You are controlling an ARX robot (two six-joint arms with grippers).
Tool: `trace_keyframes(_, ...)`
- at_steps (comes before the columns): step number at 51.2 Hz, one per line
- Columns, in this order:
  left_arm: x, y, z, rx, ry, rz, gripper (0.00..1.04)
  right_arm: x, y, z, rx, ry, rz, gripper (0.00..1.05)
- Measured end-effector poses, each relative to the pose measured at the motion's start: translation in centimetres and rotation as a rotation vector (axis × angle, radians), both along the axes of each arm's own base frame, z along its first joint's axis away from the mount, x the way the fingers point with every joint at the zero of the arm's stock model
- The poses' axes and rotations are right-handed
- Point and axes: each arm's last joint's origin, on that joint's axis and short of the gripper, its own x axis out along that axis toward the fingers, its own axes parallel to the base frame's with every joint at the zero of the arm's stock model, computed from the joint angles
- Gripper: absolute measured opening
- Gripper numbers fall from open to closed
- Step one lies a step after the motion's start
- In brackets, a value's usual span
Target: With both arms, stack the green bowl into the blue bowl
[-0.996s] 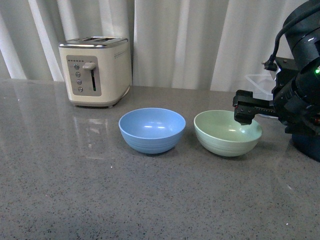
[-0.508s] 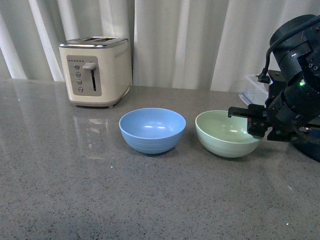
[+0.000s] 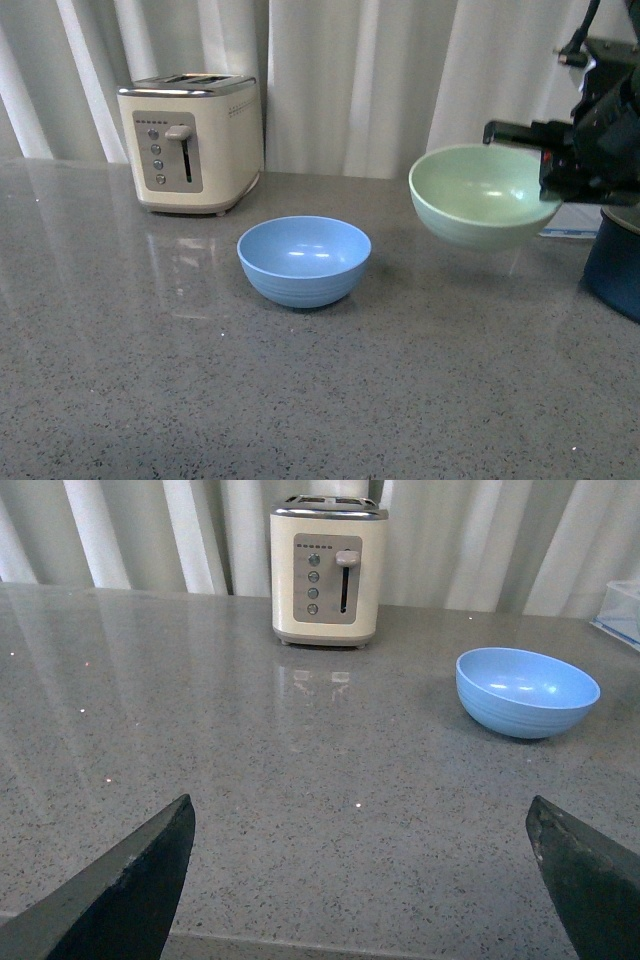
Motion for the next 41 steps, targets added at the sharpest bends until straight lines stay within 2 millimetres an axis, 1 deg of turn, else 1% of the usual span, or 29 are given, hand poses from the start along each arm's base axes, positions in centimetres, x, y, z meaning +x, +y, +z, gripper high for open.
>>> trace_keyframes(3,0.0,0.0,0.0,0.000,0.000,0.000,0.98,-0.7,0.9,1.4,0.013,-0.038,0.033,0.01)
trace_keyframes(6,0.0,0.0,0.0,0.000,0.000,0.000,0.98,-1.1,1.8,2.2,0.021,-0.061,0.060,0.01)
trace_keyframes(11,0.0,0.0,0.0,0.000,0.000,0.000,0.98,-1.5,4.4,3.7,0.033,-0.105,0.126,0.01)
trace_keyframes(15,0.0,0.0,0.0,0.000,0.000,0.000,0.98,-1.6,6.5,4.4,0.040,-0.131,0.172,0.01)
trace_keyframes(18,0.0,0.0,0.0,0.000,0.000,0.000,0.98,-1.4,7.7,4.6,0.047,-0.140,0.197,0.01)
trace_keyframes(20,0.0,0.0,0.0,0.000,0.000,0.000,0.98,-1.1,9.0,4.7,0.054,-0.145,0.223,0.01)
trace_keyframes(22,0.0,0.0,0.0,0.000,0.000,0.000,0.98,-0.8,10.2,4.5,0.060,-0.138,0.240,0.01)
trace_keyframes(25,0.0,0.0,0.0,0.000,0.000,0.000,0.98,-0.3,11.3,3.9,0.061,-0.119,0.255,0.01)
trace_keyframes(29,0.0,0.0,0.0,0.000,0.000,0.000,0.98,0.7,12.5,2.4,0.048,-0.087,0.263,0.01)
trace_keyframes(34,0.0,0.0,0.0,0.000,0.000,0.000,0.98,1.8,13.5,0.5,0.029,-0.043,0.261,0.01)
trace_keyframes(41,0.0,0.0,0.0,0.000,0.000,0.000,0.98,2.7,13.9,-1.6,0.011,0.019,0.255,0.01)
